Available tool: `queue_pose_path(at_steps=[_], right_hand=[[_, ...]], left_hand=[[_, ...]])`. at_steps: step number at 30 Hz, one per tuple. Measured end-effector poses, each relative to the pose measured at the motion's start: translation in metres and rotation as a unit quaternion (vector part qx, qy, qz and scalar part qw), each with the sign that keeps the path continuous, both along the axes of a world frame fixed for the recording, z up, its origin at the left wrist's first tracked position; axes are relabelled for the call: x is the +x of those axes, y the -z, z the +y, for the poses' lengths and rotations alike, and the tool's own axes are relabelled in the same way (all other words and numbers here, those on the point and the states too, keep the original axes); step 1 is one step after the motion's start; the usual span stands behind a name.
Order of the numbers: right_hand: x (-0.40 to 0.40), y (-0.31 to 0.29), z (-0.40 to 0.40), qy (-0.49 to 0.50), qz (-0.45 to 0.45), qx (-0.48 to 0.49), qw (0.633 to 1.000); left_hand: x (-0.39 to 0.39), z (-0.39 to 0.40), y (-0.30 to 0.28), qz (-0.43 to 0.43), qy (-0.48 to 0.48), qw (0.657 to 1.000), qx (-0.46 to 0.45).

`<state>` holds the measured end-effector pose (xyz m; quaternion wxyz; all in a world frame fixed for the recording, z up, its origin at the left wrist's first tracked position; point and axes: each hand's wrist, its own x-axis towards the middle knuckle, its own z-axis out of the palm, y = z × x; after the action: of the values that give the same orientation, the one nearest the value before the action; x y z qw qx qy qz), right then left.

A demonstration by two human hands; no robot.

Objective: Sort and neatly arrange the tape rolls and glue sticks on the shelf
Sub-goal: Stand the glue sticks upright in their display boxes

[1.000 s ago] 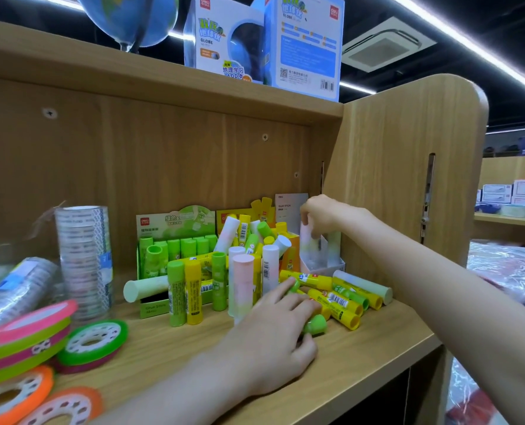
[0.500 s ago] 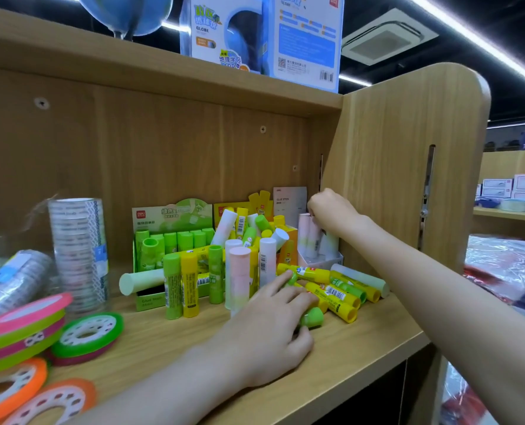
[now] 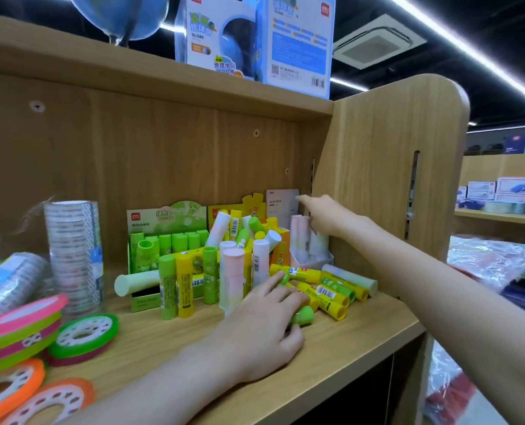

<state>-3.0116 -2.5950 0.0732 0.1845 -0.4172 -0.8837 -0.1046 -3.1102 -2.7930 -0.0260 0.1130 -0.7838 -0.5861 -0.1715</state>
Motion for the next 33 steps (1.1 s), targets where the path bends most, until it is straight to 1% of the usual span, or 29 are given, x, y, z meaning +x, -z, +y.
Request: queue_pose_path(at_steps=[1,2,3,4,5,7,8,9,12,14,16,17,19,21,23,26,29,33], right_hand=[[0.009,-0.002,-0.008,-0.017,0.039,0.011,0.999],[0.019,-0.004,-0.016,-0.028,0.055,0.030,0.998],[0.029,-0.004,-0.025,-0.026,0.037,0.036,0.998],[0.039,-0.003,-0.033,-0.011,-0.010,0.023,1.000],[0.047,0.001,-0.043,0.012,-0.075,-0.011,0.997],[0.059,0.011,-0.056,0.064,-0.188,-0.084,0.976],[0.063,0.017,-0.060,0.084,-0.219,-0.112,0.966],[0.065,0.023,-0.063,0.094,-0.229,-0.133,0.960],[0.068,0.023,-0.068,0.096,-0.186,-0.155,0.966],[0.069,0.013,-0.066,0.078,-0.114,-0.112,0.984],[0.064,-0.004,-0.060,0.039,-0.011,-0.040,0.998],[0.059,-0.011,-0.057,0.012,0.040,-0.014,0.999],[0.047,-0.020,-0.051,-0.040,0.128,-0.006,0.991],[0.032,-0.021,-0.045,-0.062,0.180,-0.009,0.982],[0.019,-0.015,-0.036,-0.054,0.177,0.001,0.983],[0.006,-0.005,-0.020,-0.017,0.108,0.007,0.994],[0.002,0.004,-0.005,0.021,0.046,0.032,0.998],[-0.001,0.017,0.008,0.043,-0.009,0.131,0.990]], left_hand=[[0.000,0.000,0.000,0.005,-0.003,1.000,-0.003],[0.001,0.000,-0.001,0.007,-0.005,1.000,-0.005],[0.001,-0.001,-0.001,0.008,-0.007,1.000,-0.007],[0.002,-0.001,-0.001,0.008,-0.008,1.000,-0.010],[0.002,-0.001,-0.002,0.006,-0.010,1.000,-0.015],[0.002,-0.002,-0.004,0.002,-0.012,1.000,-0.021],[0.002,-0.002,-0.004,0.001,-0.014,1.000,-0.021],[0.002,-0.003,-0.004,0.002,-0.014,1.000,-0.020],[0.002,-0.003,-0.005,0.001,-0.016,1.000,-0.019],[0.004,-0.004,-0.003,-0.001,-0.014,1.000,-0.019],[0.002,-0.003,-0.003,-0.005,-0.011,1.000,-0.016],[0.002,-0.003,-0.003,-0.006,-0.010,1.000,-0.015],[0.002,-0.003,-0.003,-0.006,-0.009,1.000,-0.015],[0.002,-0.002,-0.003,-0.005,-0.010,1.000,-0.013],[0.002,-0.002,-0.003,-0.005,-0.008,1.000,-0.012],[0.001,0.000,-0.001,-0.002,-0.006,1.000,-0.004],[0.001,0.000,0.000,-0.002,-0.006,1.000,-0.004],[0.000,0.000,0.001,0.000,-0.003,1.000,0.002]])
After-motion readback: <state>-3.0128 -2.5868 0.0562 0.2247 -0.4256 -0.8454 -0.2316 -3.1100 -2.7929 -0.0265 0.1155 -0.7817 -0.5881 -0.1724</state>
